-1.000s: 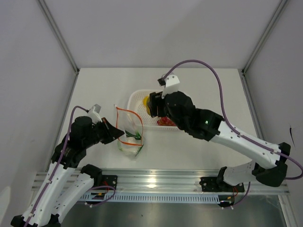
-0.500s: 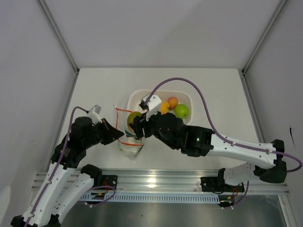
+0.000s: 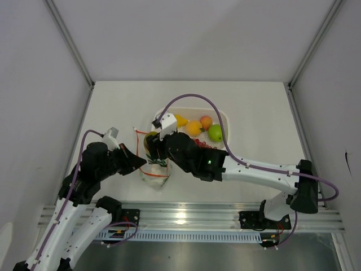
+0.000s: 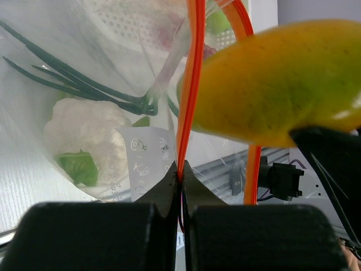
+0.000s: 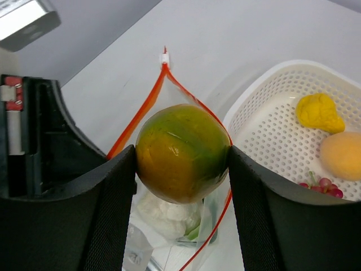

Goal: Place the food in the zip-top bag and seal the zipper
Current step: Place the fake fruit in the zipper food storage bag.

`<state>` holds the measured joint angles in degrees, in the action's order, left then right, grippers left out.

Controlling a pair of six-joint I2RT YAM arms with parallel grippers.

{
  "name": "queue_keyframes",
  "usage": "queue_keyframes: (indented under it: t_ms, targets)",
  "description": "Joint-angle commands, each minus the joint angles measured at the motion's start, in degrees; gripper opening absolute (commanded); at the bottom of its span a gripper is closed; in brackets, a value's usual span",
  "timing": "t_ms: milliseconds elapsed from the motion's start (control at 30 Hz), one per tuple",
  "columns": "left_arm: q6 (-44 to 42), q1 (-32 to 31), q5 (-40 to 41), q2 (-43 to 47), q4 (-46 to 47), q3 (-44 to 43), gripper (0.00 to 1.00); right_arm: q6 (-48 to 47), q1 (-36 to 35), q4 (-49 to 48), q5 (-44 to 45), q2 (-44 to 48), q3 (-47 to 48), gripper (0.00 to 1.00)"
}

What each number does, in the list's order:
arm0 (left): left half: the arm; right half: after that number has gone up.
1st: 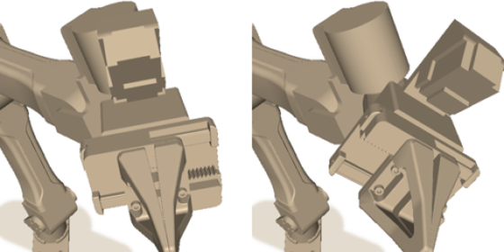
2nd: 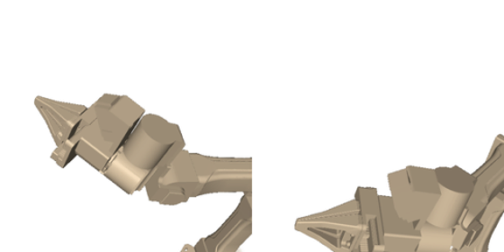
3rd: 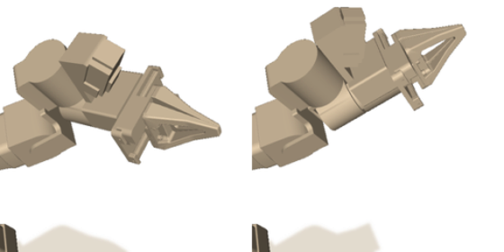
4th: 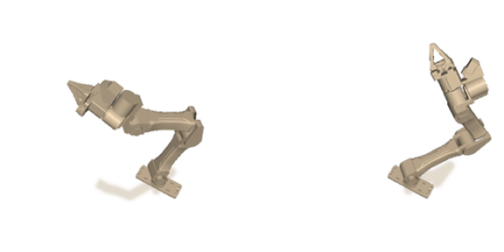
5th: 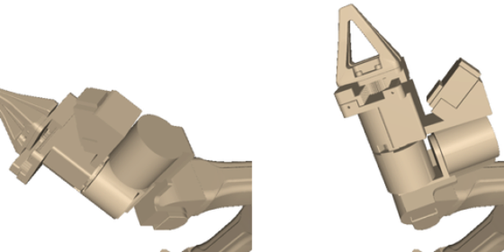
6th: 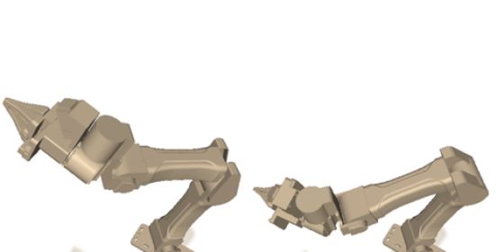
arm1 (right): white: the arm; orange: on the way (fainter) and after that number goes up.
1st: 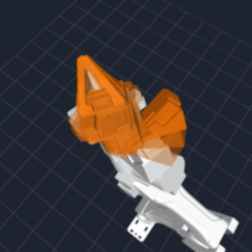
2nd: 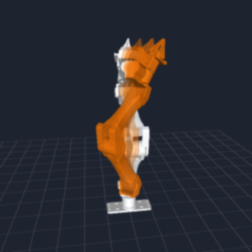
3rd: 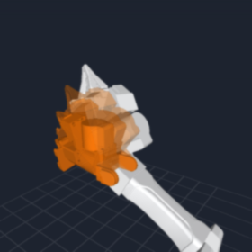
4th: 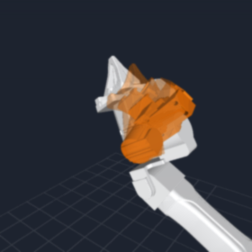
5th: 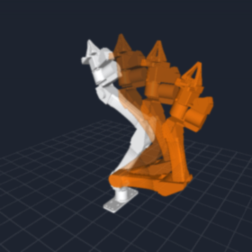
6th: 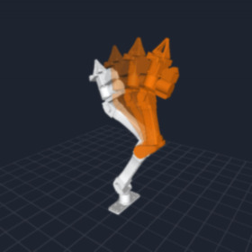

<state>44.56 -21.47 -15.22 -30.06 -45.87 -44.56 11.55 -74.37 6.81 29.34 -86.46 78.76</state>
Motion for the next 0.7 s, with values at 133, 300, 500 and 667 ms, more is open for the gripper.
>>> queue_keyframes:
  t_ms: [133,300,500,667]
  targets:
    - [0.53,0.12,-0.42,0.62,-0.19,-0.36,0.01,3.39,2.38,-5.67,-4.55,-3.28,-0.28,0.22]
    - [0.53,0.12,-0.33,0.8,-0.36,-0.44,0.01,6.99,2.83,-6.11,-8.16,-5.12,-0.8,0.29]
    - [0.8,0.12,-0.16,1.67,-0.89,-0.88,0.0,7.35,3.35,-8.39,-9.3,-6.27,-2.56,0.66]
    - [0.8,0.12,-0.16,1.5,-0.72,-0.45,0.0,6.82,4.14,-8.4,-10.01,-2.5,-2.65,0.85]
